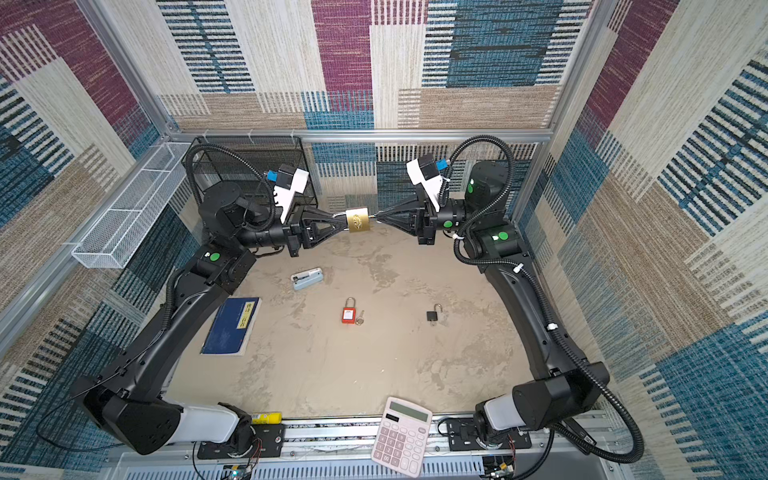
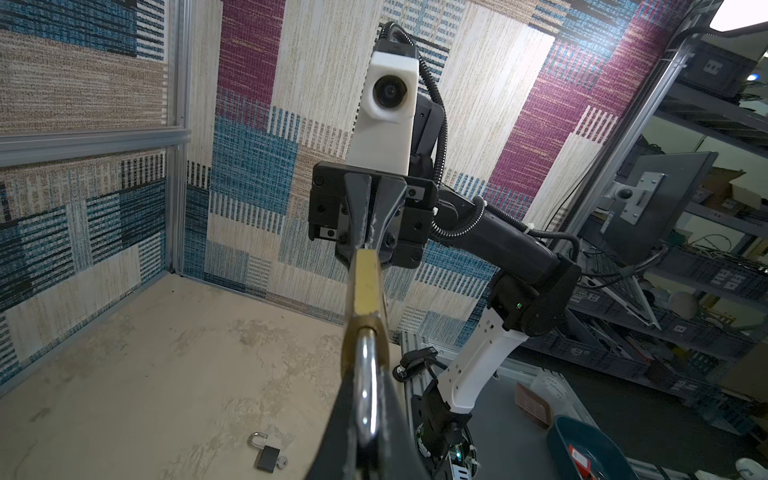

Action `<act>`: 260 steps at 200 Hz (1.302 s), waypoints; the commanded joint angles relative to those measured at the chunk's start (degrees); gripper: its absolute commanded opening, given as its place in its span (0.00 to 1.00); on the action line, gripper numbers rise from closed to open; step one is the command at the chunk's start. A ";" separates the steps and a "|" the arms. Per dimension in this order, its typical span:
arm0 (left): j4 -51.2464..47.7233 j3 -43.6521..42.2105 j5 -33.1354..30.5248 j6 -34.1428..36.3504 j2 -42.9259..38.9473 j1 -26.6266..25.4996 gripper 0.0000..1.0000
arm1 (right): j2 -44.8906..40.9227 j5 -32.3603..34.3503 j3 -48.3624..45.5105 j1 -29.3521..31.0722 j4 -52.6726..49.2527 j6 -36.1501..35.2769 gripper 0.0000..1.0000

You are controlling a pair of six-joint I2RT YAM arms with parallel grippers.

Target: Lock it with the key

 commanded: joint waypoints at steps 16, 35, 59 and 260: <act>2.35 -0.04 0.97 1.59 -0.64 0.48 0.00 | -1.23 -1.09 -0.95 -1.75 -0.73 -0.93 0.00; 2.28 -0.13 1.09 1.53 -0.73 0.78 0.00 | -2.11 -1.26 -2.02 -3.47 -0.83 -1.15 0.00; 1.34 0.12 1.66 1.92 -0.60 0.90 0.00 | -3.49 -1.28 -4.06 -5.66 -1.11 -1.35 0.00; -56.46 9.59 -12.25 52.28 17.82 -5.52 0.00 | -23.29 38.78 -28.81 -7.07 -13.89 -1.53 0.00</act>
